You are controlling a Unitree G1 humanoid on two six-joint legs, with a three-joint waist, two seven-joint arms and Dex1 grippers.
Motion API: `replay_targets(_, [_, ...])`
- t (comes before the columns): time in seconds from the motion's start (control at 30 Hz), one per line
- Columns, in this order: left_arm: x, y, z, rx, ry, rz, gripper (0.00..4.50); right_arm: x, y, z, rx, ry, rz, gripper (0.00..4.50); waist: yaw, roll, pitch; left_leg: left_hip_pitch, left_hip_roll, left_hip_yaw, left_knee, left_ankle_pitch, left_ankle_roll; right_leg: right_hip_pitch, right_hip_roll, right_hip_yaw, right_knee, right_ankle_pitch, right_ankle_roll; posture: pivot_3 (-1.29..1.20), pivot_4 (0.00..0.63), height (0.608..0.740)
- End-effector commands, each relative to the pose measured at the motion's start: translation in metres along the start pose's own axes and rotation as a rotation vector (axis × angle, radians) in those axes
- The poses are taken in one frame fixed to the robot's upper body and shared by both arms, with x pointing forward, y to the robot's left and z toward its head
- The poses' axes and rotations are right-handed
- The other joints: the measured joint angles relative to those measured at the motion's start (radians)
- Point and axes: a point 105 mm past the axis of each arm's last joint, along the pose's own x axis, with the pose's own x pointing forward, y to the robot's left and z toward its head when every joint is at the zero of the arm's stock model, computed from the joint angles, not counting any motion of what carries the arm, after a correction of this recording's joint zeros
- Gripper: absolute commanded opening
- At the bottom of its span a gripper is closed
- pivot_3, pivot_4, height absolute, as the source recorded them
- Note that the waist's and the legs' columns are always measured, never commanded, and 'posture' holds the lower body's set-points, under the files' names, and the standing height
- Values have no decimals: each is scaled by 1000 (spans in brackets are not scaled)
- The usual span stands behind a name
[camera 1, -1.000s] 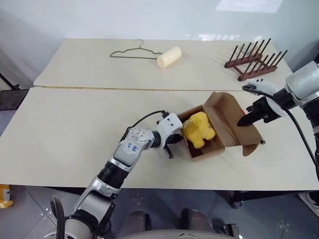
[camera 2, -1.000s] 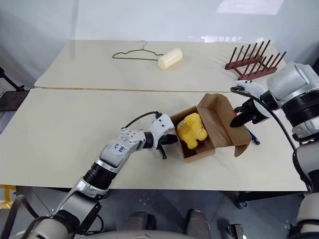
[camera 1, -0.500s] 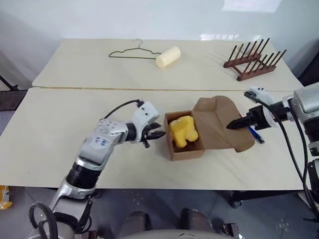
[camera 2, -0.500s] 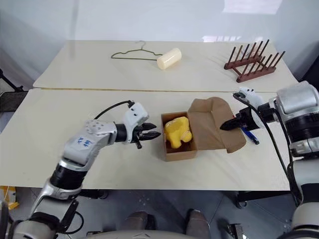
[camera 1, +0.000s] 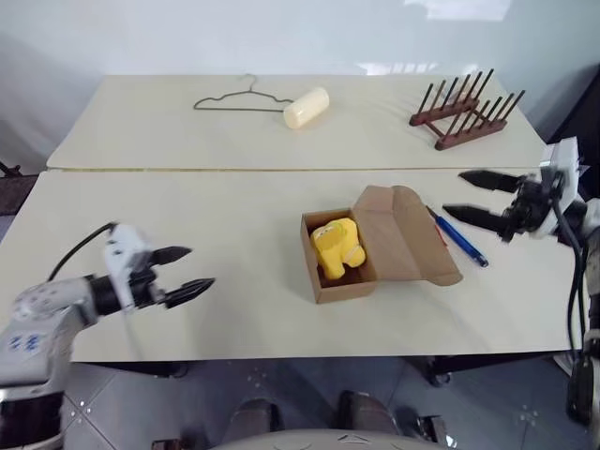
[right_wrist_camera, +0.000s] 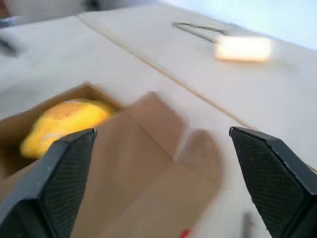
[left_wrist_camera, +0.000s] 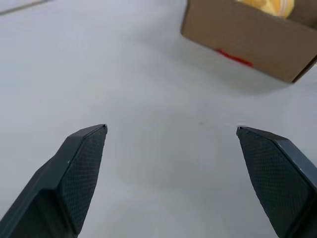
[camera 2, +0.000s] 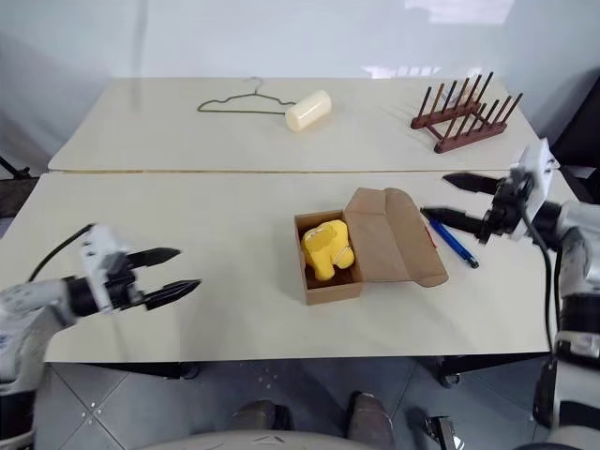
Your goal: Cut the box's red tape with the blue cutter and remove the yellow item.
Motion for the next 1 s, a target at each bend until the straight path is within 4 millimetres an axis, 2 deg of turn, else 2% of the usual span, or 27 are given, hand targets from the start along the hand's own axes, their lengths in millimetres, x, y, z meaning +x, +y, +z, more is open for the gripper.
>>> replay_targets(0.03, [-34, 9, -1, 18, 9, 77, 4470, 11, 33, 15, -166, -57, 183, 4500, 0, 0, 0, 0, 0, 0, -1, 0, 0, 0, 0, 0, 0, 0, 0, 0, 150, 740])
replay_targets(0.13, [-44, 7, 1, 19, 34, 66, 4470, 15, 39, 19, -193, -99, 178, 4500, 4, 0, 0, 2, 0, 3, 0, 0, 0, 1, 0, 2, 0, 0, 0, 0, 150, 740])
replay_targets(0.2, [-38, 1, 19, 64, 13, 27, 4470, 14, 39, 19, -203, -102, 167, 4500, 13, -1, 1, 3, 0, 3, 0, 0, 1, 1, -1, 2, 0, 0, 0, 0, 150, 740])
replay_targets(0.27, [-25, -8, 46, 111, -32, -40, 4470, 12, 40, 19, -212, -94, 166, 4500, 25, -2, 1, 3, 0, 2, 0, 0, 1, 2, -1, 3, 1, 0, -1, 0, 150, 740])
replay_targets(0.33, [0, -21, 75, 165, -48, -148, 4470, 11, 36, 24, -222, -99, 143, 4500, 32, -3, 2, 3, 0, 2, 0, 0, 1, 1, -1, 3, 1, 0, -1, 0, 150, 740])
replay_targets(0.43, [25, -36, 97, 204, -18, -267, 4470, 14, 32, 32, -234, -113, 118, 4500, 25, -3, 2, 4, -1, 0, 0, 1, 0, 1, -2, 5, 3, 0, -1, 0, 150, 740])
replay_targets(0.5, [67, -59, 120, 233, 29, -437, 4470, 14, 32, 41, -243, -125, 108, 4500, 25, -2, 2, 11, -2, 2, -5, 1, 0, 3, -2, 9, 4, 0, -1, 0, 150, 740])
replay_targets(0.57, [102, -75, 139, 269, 90, -501, 4470, 15, 35, 44, -250, -126, 102, 4500, 31, -4, 3, 10, -2, 7, -3, 1, 0, 3, -1, 8, 6, 0, -1, 0, 150, 740])
replay_targets(0.6, [112, -79, 144, 280, 120, -511, 4470, 15, 35, 44, -250, -126, 99, 4500, 30, -4, 3, 10, -2, 9, -3, 1, 0, 2, 0, 8, 4, 0, -1, 0, 150, 740])
replay_targets(0.73, [146, -96, 149, 358, 225, -597, 4470, 15, 39, 41, -242, -126, 75, 4500, 13, -5, 3, 11, -2, 14, -8, 1, 1, 0, 0, 10, 3, 0, 0, 0, 150, 740])
replay_targets(0.8, [161, -100, 142, 433, 311, -614, 4470, 15, 43, 40, -227, -131, 63, 4500, 9, -5, 4, 12, -1, 14, -10, 1, 1, -1, 0, 10, 2, 0, 0, 0, 150, 740])
replay_targets(0.9, [188, -89, 122, 577, 433, -575, 4470, 15, 53, 41, -213, -143, 48, 4500, 15, -6, 5, 11, -2, 15, -9, 1, 1, -1, 0, 10, 2, 0, 0, 0, 150, 740])
replay_targets(1.0, [213, -83, 129, 550, 403, -512, 4470, 17, 62, 42, -203, -147, 40, 4500, 25, -8, 6, 11, -1, 16, -7, 1, 1, -1, 0, 10, 1, 0, 0, 0, 150, 740])
